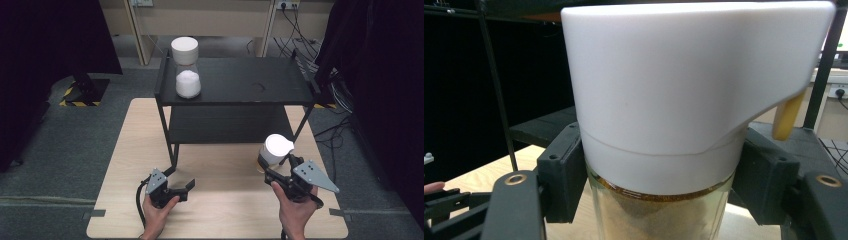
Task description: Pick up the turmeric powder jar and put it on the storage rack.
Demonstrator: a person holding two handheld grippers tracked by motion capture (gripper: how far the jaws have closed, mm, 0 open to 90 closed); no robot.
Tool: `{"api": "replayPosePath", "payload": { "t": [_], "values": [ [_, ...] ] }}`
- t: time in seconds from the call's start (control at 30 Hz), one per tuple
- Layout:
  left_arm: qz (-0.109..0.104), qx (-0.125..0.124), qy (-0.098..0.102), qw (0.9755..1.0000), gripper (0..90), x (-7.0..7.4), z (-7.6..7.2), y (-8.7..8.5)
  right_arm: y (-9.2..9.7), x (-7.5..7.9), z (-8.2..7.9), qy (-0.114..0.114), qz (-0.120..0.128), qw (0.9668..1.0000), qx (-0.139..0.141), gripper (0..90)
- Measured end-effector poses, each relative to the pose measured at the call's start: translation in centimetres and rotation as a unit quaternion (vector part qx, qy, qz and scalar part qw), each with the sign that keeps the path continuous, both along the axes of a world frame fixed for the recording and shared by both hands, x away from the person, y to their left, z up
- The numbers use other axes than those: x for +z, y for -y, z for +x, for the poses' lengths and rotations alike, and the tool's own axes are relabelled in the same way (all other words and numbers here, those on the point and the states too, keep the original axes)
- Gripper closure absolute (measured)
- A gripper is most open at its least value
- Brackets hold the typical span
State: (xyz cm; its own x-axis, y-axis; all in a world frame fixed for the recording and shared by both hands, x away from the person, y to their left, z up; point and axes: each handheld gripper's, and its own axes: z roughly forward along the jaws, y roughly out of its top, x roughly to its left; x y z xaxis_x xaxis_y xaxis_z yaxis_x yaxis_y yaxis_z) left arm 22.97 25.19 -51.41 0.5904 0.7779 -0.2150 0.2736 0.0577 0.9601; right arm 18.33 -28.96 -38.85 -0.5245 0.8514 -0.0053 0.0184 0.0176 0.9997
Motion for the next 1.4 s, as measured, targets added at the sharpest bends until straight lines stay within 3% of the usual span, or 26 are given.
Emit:
{"api": "replayPosePath", "payload": {
  "t": [0.4, 1.4],
  "values": [
    [-0.002, 0.002, -0.001, 1.0, 3.7, 0.0, 0.0, 0.0, 0.0, 1.4, 0.3, 0.005, 0.003, 1.0, 0.0, 31.0],
    [-0.002, 0.002, -0.002, 1.0, 3.7, 0.0, 0.0, 0.0, 0.1, 8.4, 1.6, 0.035, 0.004, 0.9993, -0.009, 31.0]
  ]
}}
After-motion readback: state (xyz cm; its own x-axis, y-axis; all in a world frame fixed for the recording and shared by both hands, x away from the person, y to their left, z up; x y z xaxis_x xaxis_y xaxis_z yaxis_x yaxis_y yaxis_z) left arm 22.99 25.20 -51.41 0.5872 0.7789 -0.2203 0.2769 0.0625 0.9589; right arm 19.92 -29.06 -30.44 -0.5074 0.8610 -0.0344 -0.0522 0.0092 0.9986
